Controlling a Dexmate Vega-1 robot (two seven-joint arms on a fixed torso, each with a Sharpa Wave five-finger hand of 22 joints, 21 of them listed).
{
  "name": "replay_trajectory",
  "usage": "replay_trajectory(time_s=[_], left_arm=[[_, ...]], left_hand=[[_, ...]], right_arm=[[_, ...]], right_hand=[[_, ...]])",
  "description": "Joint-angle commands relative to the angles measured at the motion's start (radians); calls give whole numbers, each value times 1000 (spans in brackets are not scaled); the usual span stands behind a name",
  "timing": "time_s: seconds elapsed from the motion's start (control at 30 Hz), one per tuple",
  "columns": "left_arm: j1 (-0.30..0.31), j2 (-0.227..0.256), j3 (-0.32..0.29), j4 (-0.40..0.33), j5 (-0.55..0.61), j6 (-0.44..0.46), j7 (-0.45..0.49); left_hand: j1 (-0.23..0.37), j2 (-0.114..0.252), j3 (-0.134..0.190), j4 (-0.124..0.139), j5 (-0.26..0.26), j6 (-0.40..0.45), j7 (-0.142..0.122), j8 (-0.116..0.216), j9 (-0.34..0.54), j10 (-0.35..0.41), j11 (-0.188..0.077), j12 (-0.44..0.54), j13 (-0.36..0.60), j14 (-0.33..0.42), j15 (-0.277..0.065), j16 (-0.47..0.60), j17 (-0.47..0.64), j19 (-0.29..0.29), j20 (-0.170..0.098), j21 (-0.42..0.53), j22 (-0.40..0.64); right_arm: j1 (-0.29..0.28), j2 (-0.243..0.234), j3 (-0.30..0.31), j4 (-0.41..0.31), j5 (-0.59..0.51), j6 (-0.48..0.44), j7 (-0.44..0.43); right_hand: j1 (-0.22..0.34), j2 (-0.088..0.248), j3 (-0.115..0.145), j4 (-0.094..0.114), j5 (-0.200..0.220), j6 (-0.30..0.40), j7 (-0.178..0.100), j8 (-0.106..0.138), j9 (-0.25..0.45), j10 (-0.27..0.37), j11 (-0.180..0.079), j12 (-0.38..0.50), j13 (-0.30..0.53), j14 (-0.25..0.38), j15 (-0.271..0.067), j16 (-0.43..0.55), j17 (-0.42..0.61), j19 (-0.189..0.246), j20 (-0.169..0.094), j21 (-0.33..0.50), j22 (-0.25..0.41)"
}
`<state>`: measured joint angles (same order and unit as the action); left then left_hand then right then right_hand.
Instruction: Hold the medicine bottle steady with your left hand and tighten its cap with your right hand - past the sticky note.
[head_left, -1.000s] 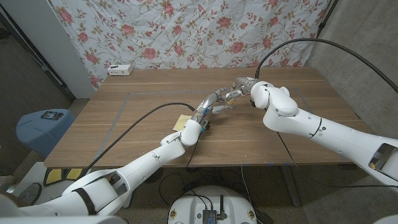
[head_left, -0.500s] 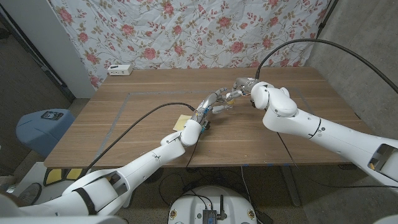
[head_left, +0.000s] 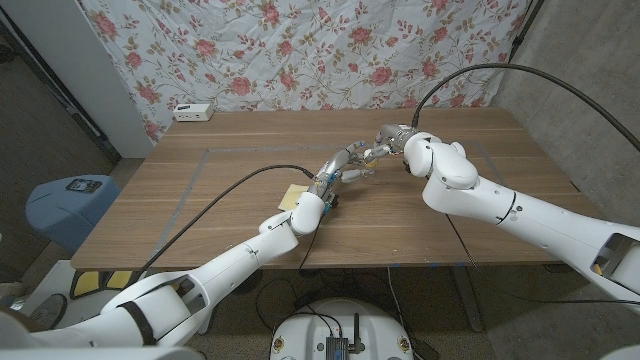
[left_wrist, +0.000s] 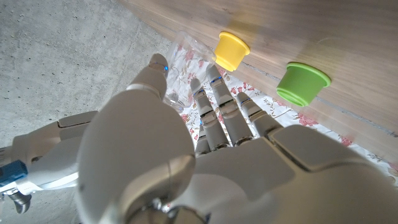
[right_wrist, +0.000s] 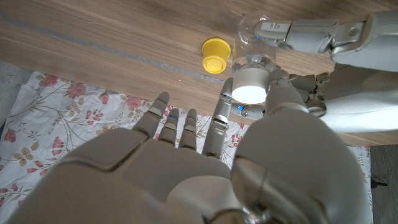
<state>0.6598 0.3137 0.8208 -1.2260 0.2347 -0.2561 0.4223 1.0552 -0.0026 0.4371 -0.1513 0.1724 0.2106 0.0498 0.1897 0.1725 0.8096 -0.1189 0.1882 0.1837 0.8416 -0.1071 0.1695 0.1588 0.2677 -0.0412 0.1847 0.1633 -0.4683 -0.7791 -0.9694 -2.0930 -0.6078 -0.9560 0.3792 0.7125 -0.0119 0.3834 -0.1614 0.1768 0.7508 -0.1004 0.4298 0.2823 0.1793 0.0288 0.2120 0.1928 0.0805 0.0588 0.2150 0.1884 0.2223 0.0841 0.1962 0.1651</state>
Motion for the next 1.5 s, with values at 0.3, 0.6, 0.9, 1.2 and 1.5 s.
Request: replay_trajectory(time_s=[0.3,0.6,0.9,1.2,1.5], left_arm=[[-7,-6,3,17,-4,-5,2],[-15,-8,4,28,-8,-10,-2],[-26,-16,6,50,-11,-21,-4],[-32,-21,8,63,-14,-25,-5],[-39,-25,11,74,-16,-26,-7]], left_hand=[[-1,9,11,1,7,7,-5,-3,3,47,-42,8,5,8,-86,0,-1,3,-142,-1,2],[-1,8,14,0,7,7,-7,-3,3,46,-42,7,5,8,-87,0,-1,3,-143,0,2],[-3,7,16,0,7,7,-7,-3,3,44,-42,7,5,10,-85,1,0,2,-143,-1,2],[-3,6,17,-1,7,7,-8,-3,3,46,-41,8,5,11,-85,2,0,2,-142,-1,2],[-6,6,20,1,6,9,-8,-3,3,47,-42,8,5,14,-83,2,0,1,-142,-1,2]], right_arm=[[9,14,0,20,29,3,-11],[19,24,-11,33,37,-13,-17],[41,34,-35,43,34,-35,-15],[69,46,-67,61,31,-67,-9],[96,54,-114,73,-6,-113,-18]], right_hand=[[-3,9,-5,11,-1,17,-2,14,7,16,-1,4,3,7,0,5,5,14,-2,3,6],[-19,8,-14,20,-3,36,1,22,6,25,4,3,3,14,4,6,6,19,2,3,6],[-60,-1,-36,36,-5,68,5,35,4,41,9,3,4,25,15,8,8,26,8,3,6],[-103,-14,-60,51,-7,88,17,43,2,53,12,3,4,37,20,11,10,33,16,3,6],[-137,-20,-77,62,-4,129,23,58,-1,80,15,8,4,56,18,15,11,44,19,4,6]])
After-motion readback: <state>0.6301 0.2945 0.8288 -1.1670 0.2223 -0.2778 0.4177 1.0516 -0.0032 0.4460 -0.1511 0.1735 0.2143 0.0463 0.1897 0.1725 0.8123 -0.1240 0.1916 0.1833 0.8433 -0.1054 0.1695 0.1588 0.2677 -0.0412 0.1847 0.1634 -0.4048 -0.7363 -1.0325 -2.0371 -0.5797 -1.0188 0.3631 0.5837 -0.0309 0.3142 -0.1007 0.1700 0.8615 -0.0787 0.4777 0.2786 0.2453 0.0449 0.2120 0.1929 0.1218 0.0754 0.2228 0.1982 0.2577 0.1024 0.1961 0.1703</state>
